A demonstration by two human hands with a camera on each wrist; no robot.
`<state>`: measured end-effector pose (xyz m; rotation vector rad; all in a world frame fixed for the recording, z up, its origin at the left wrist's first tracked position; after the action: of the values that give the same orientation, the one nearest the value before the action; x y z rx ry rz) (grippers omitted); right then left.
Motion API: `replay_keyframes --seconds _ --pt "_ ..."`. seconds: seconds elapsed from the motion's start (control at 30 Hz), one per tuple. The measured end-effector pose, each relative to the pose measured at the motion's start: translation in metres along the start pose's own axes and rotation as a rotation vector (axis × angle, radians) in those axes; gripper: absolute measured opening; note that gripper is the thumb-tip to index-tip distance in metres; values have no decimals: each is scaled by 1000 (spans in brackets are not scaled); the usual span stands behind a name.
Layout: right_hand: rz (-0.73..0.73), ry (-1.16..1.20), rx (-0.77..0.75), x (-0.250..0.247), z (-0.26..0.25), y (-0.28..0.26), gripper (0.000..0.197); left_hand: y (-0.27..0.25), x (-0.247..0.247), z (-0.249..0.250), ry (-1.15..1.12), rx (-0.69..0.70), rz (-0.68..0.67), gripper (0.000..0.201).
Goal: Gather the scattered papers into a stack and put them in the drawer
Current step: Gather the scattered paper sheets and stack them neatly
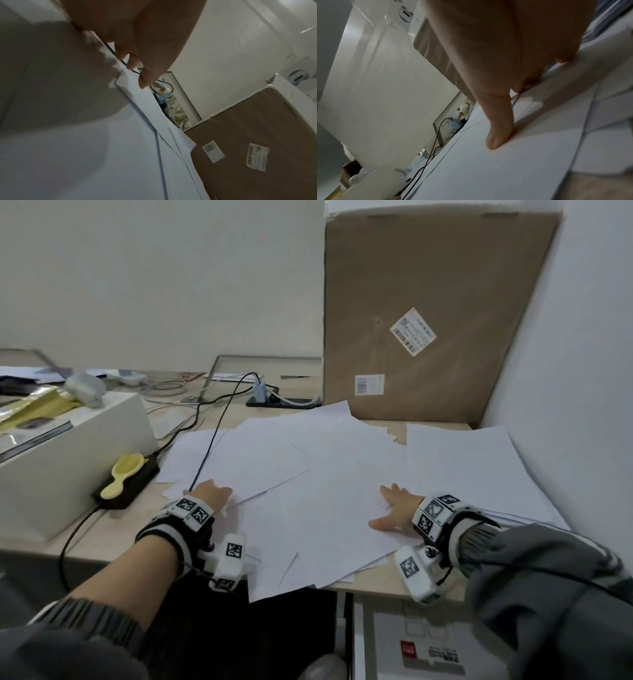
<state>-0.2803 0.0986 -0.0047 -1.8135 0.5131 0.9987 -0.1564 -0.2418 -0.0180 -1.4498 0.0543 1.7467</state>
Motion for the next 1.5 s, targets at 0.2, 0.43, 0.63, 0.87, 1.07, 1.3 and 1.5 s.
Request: replay_keyframes --seconds 0.2,0.43,0.63,0.87,1.07,1.3,1.5 --pt "-44 -25 0 3 4 4 93 18 46 48 -30 199 -154 107" --pt "-42 -44 19 7 8 5 96 -16 44 68 -355 175 -179 73" --pt "-30 -31 13 7 10 3 95 -9 50 65 -887 95 -263 25" --pt "-4 -22 -36 10 12 8 95 -8 51 73 -1038 97 -316 26" --pt "-3 87 -104 16 19 16 96 7 58 71 -771 44 -367 29" --pt "29 88 -83 11 16 9 92 -2 61 69 -696 131 -278 52" --pt "59 -79 -7 -4 -6 10 72 20 69 55 -647 137 -304 61"
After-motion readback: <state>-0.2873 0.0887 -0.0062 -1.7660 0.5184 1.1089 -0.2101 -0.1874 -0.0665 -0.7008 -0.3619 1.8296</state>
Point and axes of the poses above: each hand's wrist, its own y-axis towards the middle knuckle, its own x-axis out of the palm, z = x × y, the point moved 8 cm from there along y, towards the middle knuckle, and after that the axes turned 9 degrees about -z, right-handed, at the moved point
